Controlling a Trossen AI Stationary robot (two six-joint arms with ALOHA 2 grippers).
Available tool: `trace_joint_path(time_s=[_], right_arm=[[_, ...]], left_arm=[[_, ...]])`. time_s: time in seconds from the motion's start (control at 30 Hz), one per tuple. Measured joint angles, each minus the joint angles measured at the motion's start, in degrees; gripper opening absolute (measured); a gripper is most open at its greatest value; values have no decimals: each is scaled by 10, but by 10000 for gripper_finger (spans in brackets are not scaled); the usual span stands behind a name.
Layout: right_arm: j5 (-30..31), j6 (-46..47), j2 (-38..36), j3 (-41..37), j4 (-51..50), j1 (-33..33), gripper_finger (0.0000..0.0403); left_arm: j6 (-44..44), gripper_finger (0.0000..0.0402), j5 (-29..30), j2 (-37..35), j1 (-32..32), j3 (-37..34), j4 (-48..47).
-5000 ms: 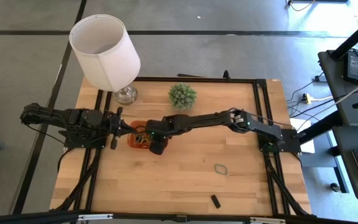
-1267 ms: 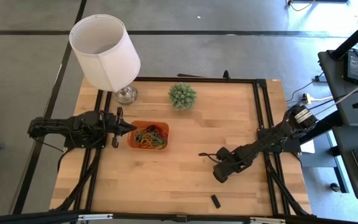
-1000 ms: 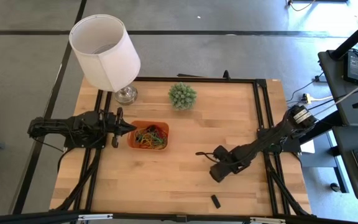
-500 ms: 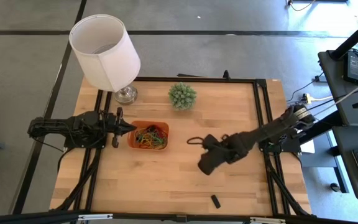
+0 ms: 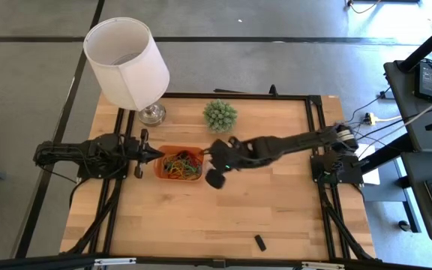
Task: Pick and place rubber bands into bin
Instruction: Put the blue rubber band into the orange bin
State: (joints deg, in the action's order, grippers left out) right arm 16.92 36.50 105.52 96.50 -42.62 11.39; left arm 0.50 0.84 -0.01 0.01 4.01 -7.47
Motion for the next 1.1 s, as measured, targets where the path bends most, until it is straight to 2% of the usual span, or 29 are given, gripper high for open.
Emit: trace_joint_path(time_s=[0.17, 0.3, 0.5, 0.63, 1.1], right_arm=[[-24, -75, 80, 96, 0, -36, 0], [-60, -121, 143, 171, -1, -56, 0], [-89, -156, 210, 242, -36, -83, 0], [-110, -158, 239, 251, -35, -100, 0], [-112, -160, 293, 251, -15, -114, 23]], left_arm=[[-8, 1, -14, 0, 0, -7, 8], [-8, 1, -19, 0, 0, -35, 83], [-13, 2, -17, 3, 0, -35, 82], [-6, 1, -22, 7, 0, -35, 83], [8, 7, -20, 6, 0, -35, 84]])
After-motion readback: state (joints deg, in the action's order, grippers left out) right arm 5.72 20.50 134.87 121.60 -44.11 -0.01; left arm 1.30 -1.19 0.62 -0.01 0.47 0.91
